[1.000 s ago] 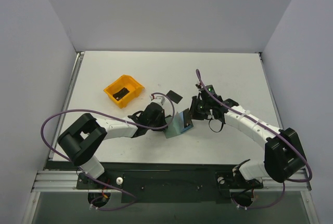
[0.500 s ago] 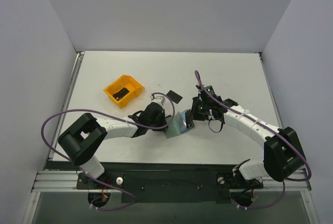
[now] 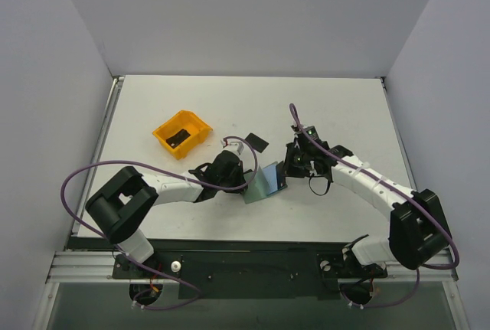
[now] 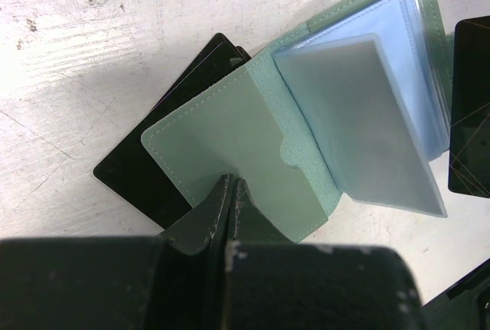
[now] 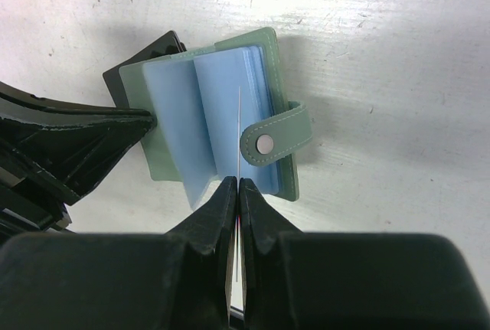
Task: Put the credit cards into the card holder
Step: Open the card holder at the center of the board.
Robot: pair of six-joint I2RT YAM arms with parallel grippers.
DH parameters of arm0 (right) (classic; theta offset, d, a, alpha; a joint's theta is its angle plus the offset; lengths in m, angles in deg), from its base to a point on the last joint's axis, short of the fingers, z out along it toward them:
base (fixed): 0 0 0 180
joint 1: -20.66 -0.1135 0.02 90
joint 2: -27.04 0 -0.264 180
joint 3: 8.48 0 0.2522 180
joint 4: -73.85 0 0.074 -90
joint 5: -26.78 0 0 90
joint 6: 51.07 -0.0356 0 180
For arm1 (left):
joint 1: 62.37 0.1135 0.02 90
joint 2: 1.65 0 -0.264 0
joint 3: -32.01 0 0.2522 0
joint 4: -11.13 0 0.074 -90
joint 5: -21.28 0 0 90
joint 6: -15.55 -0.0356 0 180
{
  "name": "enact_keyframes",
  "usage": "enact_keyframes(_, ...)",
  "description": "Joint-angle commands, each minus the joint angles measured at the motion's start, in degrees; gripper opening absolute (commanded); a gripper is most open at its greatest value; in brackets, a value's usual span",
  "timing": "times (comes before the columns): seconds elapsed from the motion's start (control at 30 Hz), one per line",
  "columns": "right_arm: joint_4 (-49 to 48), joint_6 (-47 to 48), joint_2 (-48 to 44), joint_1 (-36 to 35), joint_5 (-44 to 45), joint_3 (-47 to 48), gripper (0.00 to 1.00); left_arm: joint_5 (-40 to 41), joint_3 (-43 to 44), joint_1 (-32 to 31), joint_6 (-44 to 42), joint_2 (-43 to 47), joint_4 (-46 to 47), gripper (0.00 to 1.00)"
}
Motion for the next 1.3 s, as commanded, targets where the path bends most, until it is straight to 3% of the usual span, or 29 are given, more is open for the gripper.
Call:
enact_keyframes(0.0,1.6,0.6,-1.8,0.4,0.4,0.0,0.0,-0.5,1.6,0.2,-0.6,-0.9,0.6,0.0)
enact_keyframes(0.8,-2.0,1.0,11.0,-2.3,3.3,0.5,0.0,-0.8,1.9,0.2,-0.9,-1.0,0.4,0.0)
enact_keyframes(1.27,-7.3,-1.5,15.4,-3.1,-4.0,-0.5,0.0,-0.8,1.7,0.2,-0.9,-1.2,0.2,0.0)
